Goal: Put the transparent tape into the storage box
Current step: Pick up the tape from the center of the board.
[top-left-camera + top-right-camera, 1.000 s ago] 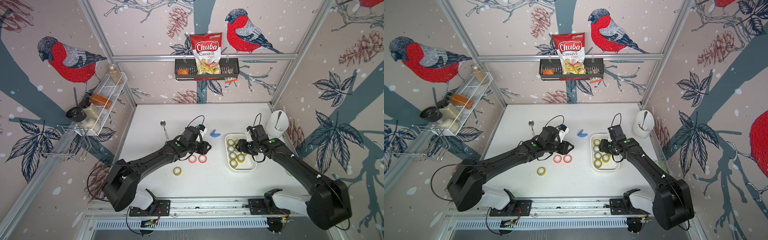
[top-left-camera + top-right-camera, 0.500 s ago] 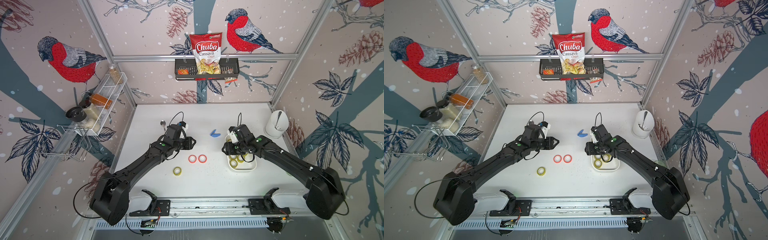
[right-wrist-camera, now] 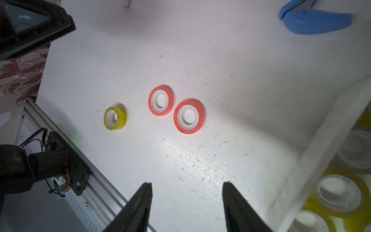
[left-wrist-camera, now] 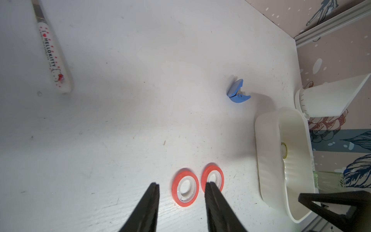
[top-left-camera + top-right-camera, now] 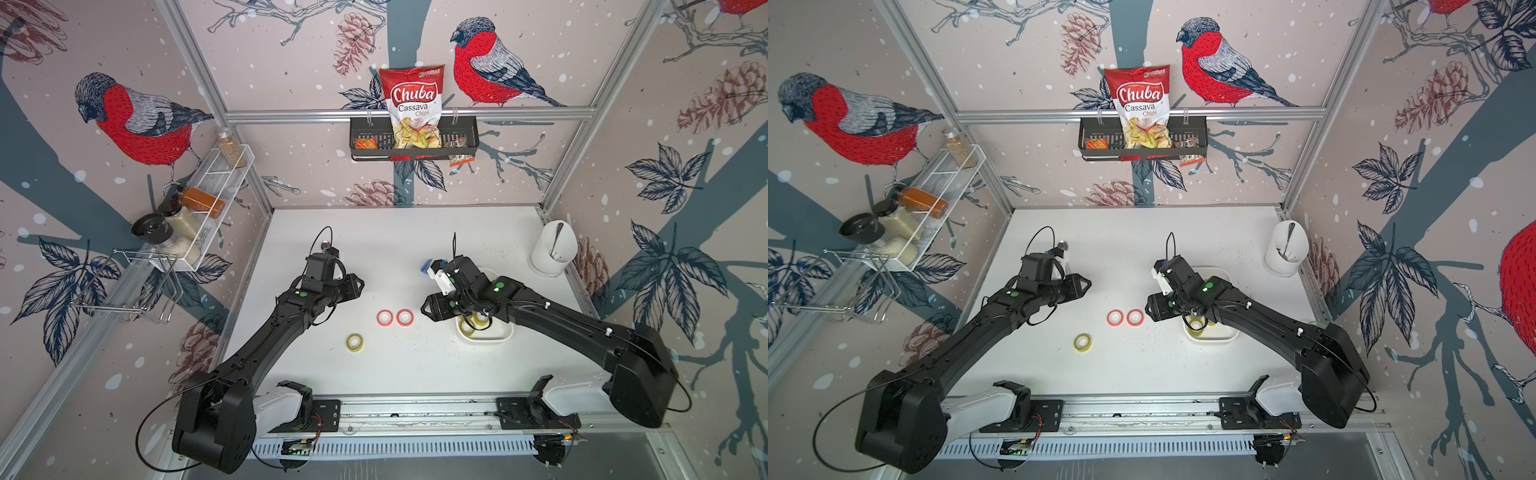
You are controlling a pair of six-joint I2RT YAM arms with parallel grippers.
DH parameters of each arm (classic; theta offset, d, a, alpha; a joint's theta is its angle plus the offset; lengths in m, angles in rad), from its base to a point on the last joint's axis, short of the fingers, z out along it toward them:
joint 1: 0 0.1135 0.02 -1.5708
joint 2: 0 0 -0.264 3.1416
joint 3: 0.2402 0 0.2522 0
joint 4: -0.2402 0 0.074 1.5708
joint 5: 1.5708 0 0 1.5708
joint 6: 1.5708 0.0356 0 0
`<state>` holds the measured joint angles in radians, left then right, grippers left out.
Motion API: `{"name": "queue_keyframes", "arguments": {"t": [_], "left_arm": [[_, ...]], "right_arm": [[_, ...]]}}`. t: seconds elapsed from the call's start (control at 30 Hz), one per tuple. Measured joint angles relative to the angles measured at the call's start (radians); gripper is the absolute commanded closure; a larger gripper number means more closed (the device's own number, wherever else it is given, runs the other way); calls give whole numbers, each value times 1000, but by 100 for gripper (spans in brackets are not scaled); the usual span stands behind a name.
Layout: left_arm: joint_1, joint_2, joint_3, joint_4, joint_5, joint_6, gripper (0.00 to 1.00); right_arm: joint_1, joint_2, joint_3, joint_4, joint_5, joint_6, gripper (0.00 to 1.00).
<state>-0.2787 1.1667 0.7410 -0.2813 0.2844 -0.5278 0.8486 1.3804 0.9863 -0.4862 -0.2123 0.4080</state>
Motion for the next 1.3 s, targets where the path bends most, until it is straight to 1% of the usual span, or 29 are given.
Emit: {"name": "queue_keyframes", "arguments": {"t": [0.13,0.37,0.67,0.8,0.93,1.17,1.3], "left_arm": [[27,-29,-16,-25,0,-15,54],[104,-61,-37,-69,6,-22,54],[207,-65,-94,-78,84,-21,55],[243,-76,-101,-80,106,-14,56],[269,-86,-101,-81,136,-4,56],[288,-71,-92,-82,180,27,57],[290,-77,-93,-81,184,31,56]], "right_arm": [[66,51,34,30,2,-13,37],[206,202,125,63,35,-43,33],[346,414,285,65,72,-95,29],[382,482,341,60,90,-117,28],[407,542,397,62,146,-125,27],[417,631,457,64,202,-173,28],[425,677,497,64,219,-198,28]]}}
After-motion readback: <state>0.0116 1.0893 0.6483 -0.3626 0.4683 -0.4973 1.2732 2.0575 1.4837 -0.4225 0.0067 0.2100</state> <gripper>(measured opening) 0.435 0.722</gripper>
